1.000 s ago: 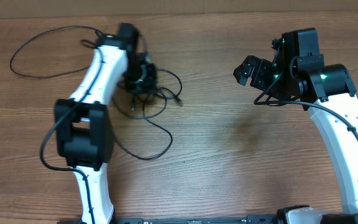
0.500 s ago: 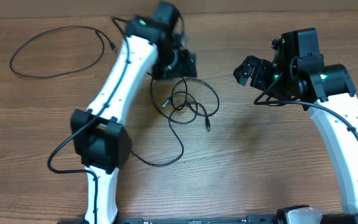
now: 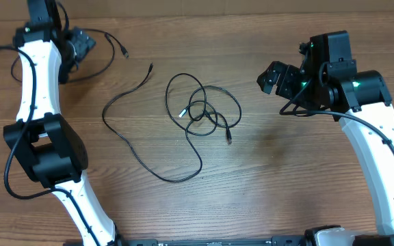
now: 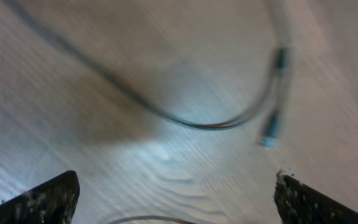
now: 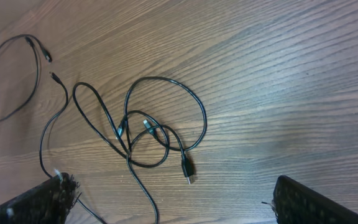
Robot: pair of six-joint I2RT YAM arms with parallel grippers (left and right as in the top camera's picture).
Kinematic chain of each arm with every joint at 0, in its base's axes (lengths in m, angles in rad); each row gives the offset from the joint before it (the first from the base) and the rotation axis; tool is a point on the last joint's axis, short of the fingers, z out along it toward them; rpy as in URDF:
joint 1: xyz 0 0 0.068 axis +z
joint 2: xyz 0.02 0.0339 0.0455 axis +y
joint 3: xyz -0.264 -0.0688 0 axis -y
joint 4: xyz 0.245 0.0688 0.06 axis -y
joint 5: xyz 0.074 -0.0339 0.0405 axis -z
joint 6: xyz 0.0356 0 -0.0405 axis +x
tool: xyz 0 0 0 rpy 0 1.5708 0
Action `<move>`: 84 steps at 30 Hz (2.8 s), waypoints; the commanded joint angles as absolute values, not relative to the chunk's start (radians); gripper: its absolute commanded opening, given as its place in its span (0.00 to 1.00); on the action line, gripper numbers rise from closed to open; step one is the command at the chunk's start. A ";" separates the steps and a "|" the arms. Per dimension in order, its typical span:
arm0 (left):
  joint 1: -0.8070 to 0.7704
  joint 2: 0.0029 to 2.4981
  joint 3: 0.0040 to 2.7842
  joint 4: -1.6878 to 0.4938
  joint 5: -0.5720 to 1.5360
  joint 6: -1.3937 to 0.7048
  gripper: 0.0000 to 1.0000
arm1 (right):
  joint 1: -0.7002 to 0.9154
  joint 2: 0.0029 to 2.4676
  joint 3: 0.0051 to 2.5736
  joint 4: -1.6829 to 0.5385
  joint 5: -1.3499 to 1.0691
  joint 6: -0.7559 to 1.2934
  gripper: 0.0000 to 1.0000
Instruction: Untangle cables
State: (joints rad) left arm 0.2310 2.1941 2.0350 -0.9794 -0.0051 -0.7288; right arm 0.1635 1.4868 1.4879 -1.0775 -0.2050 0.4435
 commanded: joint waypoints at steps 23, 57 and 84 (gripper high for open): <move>0.236 2.236 1.795 -0.625 0.045 -0.629 0.04 | 0.162 1.483 1.494 -1.076 -0.199 0.437 1.00; 0.379 2.660 1.792 -0.399 -0.065 -0.694 0.04 | 0.162 1.483 1.494 -1.076 -0.199 0.437 1.00; 0.531 2.308 1.819 -0.464 1.337 -0.395 0.04 | 0.162 1.483 1.494 -1.076 -0.199 0.437 1.00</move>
